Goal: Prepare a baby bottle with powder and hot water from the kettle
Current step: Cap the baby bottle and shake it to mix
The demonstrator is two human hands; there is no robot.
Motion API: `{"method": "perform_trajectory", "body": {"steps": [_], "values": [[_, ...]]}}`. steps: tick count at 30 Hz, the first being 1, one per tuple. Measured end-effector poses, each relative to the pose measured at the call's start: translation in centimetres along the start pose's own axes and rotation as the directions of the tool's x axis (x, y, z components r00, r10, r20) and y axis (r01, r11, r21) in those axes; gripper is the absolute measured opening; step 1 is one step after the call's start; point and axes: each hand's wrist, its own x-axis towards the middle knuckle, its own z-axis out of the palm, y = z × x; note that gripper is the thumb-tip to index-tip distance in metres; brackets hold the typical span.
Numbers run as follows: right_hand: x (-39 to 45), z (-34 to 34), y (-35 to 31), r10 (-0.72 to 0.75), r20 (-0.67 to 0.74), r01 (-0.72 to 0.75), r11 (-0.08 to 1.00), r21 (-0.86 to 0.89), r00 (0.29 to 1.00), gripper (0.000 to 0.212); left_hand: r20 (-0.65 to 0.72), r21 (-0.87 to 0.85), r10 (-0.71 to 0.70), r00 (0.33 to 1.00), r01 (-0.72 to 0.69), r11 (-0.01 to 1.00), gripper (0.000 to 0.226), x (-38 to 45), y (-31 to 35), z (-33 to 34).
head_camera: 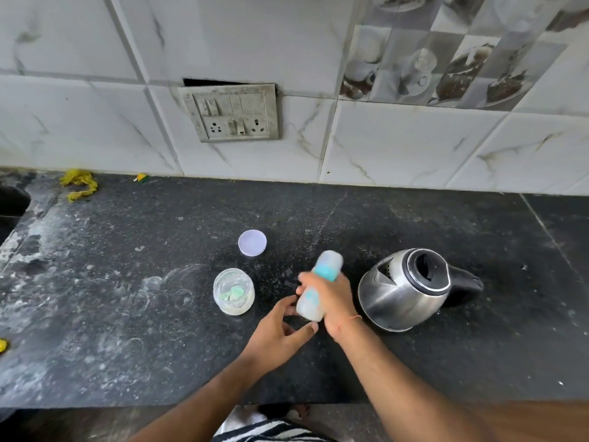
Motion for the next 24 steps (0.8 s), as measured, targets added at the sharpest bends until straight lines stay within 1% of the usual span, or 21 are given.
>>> {"method": "perform_trajectory", "body": {"steps": [1,2,4,5,7,8,9,10,12,14,16,17,19,22,24], "values": [[0.2,-0.1,0.0,-0.012,-0.058,0.013,1.000,0.028,0.998,0.020,0.006,-0.018,-0.025,1.000,0.025,1.000,0.082,0.3,0.2,0.0],[0.3,0.0,-0.4,-0.009,-0.075,0.012,0.999,0.046,0.997,0.019,0.009,-0.051,-0.048,0.999,0.048,0.998,0.075,0.5,0.5,-0.1],[-0.2,0.4,-0.5,-0.010,-0.003,0.010,0.997,-0.079,1.000,0.024,0.043,-0.134,-0.089,0.995,0.094,0.986,0.062,0.5,0.9,-0.2],[-0.4,0.4,-0.3,-0.033,0.027,0.037,0.988,-0.151,0.999,0.026,0.062,-0.154,-0.098,0.993,0.107,0.982,0.055,0.5,1.0,-0.3],[-0.7,0.5,-0.3,-0.062,0.040,0.068,0.983,-0.169,0.997,0.027,0.075,-0.171,-0.083,0.994,0.095,0.981,0.039,0.4,1.0,-0.6],[-0.8,0.5,-0.4,-0.077,0.058,0.085,0.984,-0.156,0.995,0.028,0.085,-0.188,-0.085,0.993,0.100,0.977,0.038,0.4,1.2,-0.8],[-0.8,0.3,-0.5,-0.082,0.099,0.097,0.982,-0.163,0.992,0.029,0.101,-0.208,-0.093,0.991,0.112,0.972,0.042,0.5,1.2,-0.9],[-0.8,0.1,-0.5,-0.077,0.149,0.102,0.981,-0.167,0.986,0.030,0.119,-0.218,-0.104,0.988,0.128,0.967,0.047,0.5,1.1,-1.1],[-0.9,-0.6,-0.5,-0.042,0.235,0.089,0.977,-0.194,0.971,0.033,0.176,-0.250,-0.113,0.978,0.155,0.956,0.046,0.6,0.5,-1.3],[-1.4,-1.6,-0.5,-0.009,0.271,0.082,0.962,-0.259,0.962,0.033,0.249,-0.343,-0.127,0.960,0.210,0.916,0.046,0.4,0.4,-1.8],[-2.0,-2.6,-0.8,0.013,0.278,0.073,0.952,-0.298,0.960,0.032,0.324,-0.449,-0.126,0.938,0.270,0.852,0.053,0.3,0.5,-2.6],[-2.2,-3.1,-0.7,0.014,0.287,0.075,0.952,-0.298,0.958,0.037,0.362,-0.492,-0.120,0.924,0.299,0.817,0.055,0.3,0.6,-2.9],[-2.5,-3.7,-0.7,-0.007,0.310,0.101,0.953,-0.286,0.951,0.055,0.436,-0.531,-0.100,0.895,0.345,0.774,0.054,0.4,0.8,-3.8],[-2.9,-3.3,-0.6,-0.040,0.338,0.137,0.954,-0.268,0.940,0.088,0.518,-0.498,-0.063,0.853,0.360,0.789,0.056,0.6,0.8,-4.8],[-2.8,-3.0,-0.5,-0.042,0.353,0.144,0.952,-0.270,0.935,0.100,0.549,-0.468,-0.047,0.835,0.353,0.811,0.058,0.8,0.7,-5.1]]}}
